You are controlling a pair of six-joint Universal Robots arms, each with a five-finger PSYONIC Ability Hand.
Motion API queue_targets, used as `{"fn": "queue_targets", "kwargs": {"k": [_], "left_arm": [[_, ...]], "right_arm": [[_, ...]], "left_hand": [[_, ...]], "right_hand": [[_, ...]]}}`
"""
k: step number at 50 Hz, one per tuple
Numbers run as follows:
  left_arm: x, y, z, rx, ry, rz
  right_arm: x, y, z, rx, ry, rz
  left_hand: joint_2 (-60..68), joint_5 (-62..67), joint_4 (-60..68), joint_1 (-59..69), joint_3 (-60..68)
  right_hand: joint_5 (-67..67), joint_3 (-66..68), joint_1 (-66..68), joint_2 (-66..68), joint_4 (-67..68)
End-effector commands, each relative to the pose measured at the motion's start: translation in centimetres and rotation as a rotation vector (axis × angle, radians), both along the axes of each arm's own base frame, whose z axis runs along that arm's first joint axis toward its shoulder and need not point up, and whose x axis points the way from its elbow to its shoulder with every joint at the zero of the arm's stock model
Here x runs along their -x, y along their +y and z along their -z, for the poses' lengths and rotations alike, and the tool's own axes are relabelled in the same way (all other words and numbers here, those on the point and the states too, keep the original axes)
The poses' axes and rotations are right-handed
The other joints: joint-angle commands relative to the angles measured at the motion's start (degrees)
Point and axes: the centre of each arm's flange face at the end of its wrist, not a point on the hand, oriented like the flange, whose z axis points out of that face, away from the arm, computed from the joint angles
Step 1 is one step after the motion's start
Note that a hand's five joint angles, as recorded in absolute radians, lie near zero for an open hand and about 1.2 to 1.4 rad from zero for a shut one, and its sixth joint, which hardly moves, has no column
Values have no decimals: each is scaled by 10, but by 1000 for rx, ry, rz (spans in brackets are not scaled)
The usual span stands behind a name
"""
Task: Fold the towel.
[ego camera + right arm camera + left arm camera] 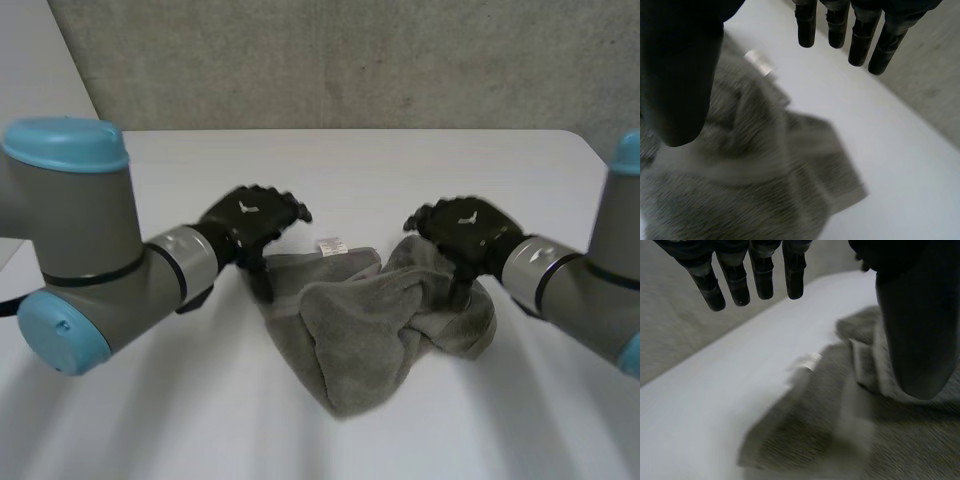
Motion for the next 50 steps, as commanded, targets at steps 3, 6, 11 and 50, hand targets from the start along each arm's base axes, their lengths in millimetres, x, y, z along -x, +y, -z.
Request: {"fn": "queue_targets", "kwargs": {"k": [3, 6, 11, 50], "left_arm": [[12, 21, 35, -94, -73, 128], [18, 32, 42, -124, -88, 157], [18, 41, 48, -175, -119, 172], [21, -32, -135, 524, 294, -204]], "right_arm": [[-5, -2, 41, -103, 29, -11], [-5, -2, 40, -102, 26, -18], [-8, 1, 42, -113, 12, -51], [-23, -29, -206, 820, -393, -7]], "left_hand": [[-6, 1, -32, -40, -26], [-4, 2, -32, -39, -26], [-1, 6, -32, -35, -26], [662, 668, -32, 627, -26]], "right_hand": [[17, -19, 15, 8, -31], [81, -19, 79, 72, -31], [218, -19, 216, 209, -31], [655, -19, 653, 646, -31]]}}
